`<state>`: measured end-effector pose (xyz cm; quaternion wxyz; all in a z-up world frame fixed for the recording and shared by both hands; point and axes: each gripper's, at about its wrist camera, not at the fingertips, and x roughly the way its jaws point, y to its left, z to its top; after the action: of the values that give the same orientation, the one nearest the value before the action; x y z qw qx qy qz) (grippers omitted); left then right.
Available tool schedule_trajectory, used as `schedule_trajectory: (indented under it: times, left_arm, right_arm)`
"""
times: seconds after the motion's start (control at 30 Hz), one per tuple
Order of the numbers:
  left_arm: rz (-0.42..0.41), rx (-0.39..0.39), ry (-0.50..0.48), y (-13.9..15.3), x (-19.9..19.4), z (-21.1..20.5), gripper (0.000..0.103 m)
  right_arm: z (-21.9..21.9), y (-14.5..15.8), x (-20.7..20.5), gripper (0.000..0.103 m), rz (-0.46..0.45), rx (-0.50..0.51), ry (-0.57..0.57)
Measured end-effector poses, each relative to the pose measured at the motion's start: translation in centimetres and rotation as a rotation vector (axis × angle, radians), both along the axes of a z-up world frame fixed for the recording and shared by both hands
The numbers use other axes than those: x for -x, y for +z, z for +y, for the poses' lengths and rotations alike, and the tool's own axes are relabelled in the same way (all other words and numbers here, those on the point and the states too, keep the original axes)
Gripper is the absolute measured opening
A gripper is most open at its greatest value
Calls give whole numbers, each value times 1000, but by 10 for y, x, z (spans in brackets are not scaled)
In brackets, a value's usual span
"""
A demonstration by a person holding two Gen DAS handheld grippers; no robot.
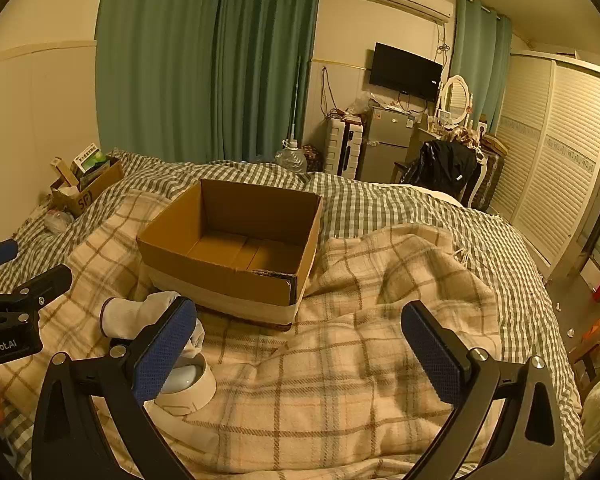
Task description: Organize objects
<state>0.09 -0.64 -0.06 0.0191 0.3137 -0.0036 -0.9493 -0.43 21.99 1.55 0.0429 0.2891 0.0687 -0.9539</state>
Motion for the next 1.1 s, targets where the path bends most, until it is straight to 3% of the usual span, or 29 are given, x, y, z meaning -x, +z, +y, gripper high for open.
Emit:
schedule_trajectory:
  times: [1.1]
  left_arm:
    - [-6, -2, 7, -2, -1, -2, 103]
  right_arm:
    - [-4, 0, -2, 103, 5, -11, 15]
